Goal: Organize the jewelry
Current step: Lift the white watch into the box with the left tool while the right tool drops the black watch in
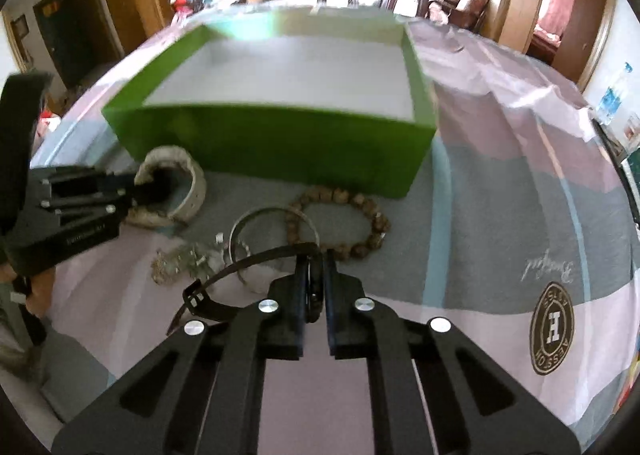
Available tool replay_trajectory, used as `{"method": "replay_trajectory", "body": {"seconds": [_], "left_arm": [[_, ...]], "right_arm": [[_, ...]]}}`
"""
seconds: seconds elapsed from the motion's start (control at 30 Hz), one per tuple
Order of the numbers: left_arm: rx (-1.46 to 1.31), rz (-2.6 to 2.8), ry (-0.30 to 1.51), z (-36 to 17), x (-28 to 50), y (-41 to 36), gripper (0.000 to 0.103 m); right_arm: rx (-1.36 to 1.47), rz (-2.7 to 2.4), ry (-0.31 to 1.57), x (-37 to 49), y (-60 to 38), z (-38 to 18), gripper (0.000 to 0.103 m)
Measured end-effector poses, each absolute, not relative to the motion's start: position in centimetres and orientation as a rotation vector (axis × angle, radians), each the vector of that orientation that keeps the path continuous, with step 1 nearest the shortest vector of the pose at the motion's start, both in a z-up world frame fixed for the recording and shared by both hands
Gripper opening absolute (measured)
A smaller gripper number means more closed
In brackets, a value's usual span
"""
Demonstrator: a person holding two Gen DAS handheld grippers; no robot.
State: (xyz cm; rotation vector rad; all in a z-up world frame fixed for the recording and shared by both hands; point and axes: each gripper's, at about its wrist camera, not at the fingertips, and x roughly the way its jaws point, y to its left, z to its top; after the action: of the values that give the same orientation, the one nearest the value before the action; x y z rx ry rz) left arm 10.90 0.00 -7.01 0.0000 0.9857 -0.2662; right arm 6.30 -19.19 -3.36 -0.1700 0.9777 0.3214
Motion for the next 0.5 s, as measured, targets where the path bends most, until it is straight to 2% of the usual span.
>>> {"method": "replay_trajectory", "body": {"seconds": [0.27,0.5], "left_arm": [[0.002,-0.257,0.884,-3.2,9.0,0.2,0.016],[0.017,-0.222,0.802,2.6,8.7,2.0,0.016]], "right_arm": [[-0.155,0.287,0.969,6.2,-19.1,-2.7,0.008],[-0.159,0.333,0.926,6.5,-18.9,0.8,0.008]]}}
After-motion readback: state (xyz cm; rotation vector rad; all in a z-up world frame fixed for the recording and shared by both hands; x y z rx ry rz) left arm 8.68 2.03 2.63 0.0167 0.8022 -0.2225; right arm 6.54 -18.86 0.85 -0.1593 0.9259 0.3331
